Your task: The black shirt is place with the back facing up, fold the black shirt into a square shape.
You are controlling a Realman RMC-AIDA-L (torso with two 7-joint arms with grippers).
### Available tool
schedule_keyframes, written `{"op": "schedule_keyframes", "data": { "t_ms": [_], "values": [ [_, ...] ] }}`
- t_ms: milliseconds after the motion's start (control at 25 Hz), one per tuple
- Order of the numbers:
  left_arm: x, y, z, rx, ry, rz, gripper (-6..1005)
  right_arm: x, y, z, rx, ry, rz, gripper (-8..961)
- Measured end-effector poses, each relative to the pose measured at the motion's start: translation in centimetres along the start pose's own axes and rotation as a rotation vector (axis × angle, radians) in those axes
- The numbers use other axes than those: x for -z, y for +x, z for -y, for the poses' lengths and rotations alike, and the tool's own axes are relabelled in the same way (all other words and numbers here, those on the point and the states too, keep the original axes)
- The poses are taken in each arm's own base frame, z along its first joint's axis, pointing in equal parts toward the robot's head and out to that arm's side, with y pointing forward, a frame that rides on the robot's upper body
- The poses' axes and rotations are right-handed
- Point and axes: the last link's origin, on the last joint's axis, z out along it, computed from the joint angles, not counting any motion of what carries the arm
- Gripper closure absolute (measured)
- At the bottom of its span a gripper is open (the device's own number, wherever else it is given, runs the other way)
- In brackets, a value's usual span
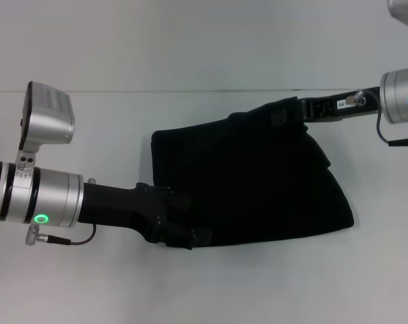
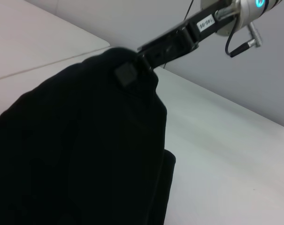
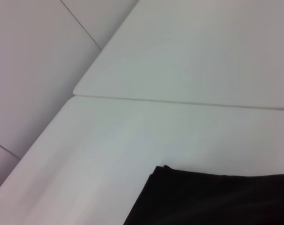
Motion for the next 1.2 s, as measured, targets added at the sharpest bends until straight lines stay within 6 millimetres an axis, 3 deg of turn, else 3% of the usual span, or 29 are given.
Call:
{"op": "schedule_keyframes", "data": {
  "t_ms": [400, 680, 1200],
  "values": [
    [0.1, 0.2, 0.2, 0.01, 0.005, 0.006, 51, 1.9, -1.1, -0.1, 0.016, -0.017, 0.02, 848],
    [0.1, 0.2, 0.2, 0.018, 0.006, 0.008, 51, 3.0, -0.5, -0.2, 0.022, -0.036, 0.021, 849],
    [-0.2, 0.1, 0.0, 0.049, -0.004, 0.017, 51, 3.2, 4.2, 4.2, -0.093, 0.089, -0.024, 849]
  ]
}}
